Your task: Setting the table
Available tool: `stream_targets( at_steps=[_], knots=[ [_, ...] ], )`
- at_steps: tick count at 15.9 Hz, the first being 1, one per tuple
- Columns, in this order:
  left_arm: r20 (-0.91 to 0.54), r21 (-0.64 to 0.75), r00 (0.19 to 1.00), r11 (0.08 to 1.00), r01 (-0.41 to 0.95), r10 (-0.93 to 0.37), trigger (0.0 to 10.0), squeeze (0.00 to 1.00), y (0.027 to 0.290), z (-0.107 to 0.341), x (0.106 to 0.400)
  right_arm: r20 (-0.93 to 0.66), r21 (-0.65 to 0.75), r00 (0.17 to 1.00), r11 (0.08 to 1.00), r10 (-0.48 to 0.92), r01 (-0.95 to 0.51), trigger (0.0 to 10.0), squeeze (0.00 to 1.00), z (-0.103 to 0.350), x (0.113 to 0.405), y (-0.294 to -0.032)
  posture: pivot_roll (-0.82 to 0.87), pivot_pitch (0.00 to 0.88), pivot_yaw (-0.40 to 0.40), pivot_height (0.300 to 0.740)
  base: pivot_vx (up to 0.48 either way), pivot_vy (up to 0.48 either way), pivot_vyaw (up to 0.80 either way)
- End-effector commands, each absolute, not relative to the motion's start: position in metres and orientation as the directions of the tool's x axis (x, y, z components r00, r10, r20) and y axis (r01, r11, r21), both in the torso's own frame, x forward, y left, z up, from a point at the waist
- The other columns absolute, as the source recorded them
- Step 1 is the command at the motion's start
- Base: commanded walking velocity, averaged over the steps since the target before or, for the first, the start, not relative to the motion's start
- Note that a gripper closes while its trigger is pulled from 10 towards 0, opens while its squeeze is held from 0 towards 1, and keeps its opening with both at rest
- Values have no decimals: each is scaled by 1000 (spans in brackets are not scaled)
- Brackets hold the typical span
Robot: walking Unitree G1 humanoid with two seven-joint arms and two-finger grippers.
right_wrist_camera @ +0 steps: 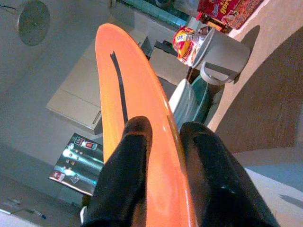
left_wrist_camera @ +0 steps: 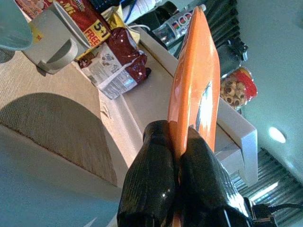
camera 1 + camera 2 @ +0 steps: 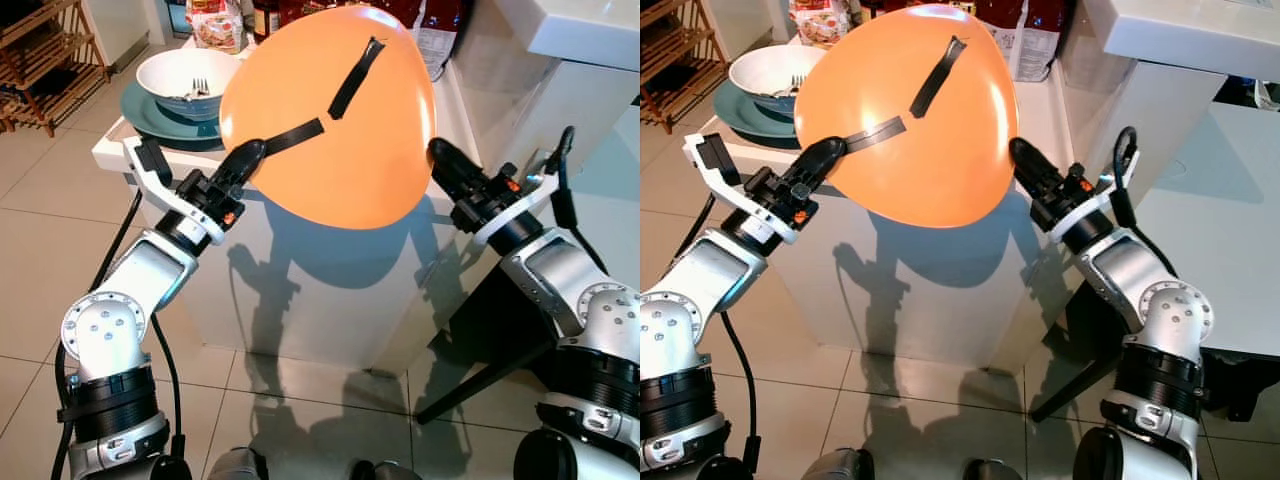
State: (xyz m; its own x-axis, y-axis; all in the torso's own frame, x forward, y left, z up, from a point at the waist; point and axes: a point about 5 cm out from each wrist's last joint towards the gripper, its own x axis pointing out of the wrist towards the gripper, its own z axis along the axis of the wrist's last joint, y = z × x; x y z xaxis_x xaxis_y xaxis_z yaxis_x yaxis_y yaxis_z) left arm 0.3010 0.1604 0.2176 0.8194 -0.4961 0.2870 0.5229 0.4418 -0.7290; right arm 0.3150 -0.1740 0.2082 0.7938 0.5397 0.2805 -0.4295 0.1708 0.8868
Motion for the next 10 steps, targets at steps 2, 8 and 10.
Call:
stream_targets(
  at_steps=[2,8,10],
  knots=[
    [331,-719,789,404,566,-517,0,0,156,225,300,309,877,786,159,536,-453,10000,1000,213,314,-178,-2,70,-31,740,0,0,0],
    [362,-725,769,360,587,-527,0,0,156,228,299,270,873,764,186,586,-451,10000,0,208,310,-170,-2,79,-31,740,0,0,0],
    [371,-725,765,351,593,-527,0,0,157,229,299,246,869,768,216,592,-445,10000,0,206,311,-170,-2,79,-31,740,0,0,0]
  ],
)
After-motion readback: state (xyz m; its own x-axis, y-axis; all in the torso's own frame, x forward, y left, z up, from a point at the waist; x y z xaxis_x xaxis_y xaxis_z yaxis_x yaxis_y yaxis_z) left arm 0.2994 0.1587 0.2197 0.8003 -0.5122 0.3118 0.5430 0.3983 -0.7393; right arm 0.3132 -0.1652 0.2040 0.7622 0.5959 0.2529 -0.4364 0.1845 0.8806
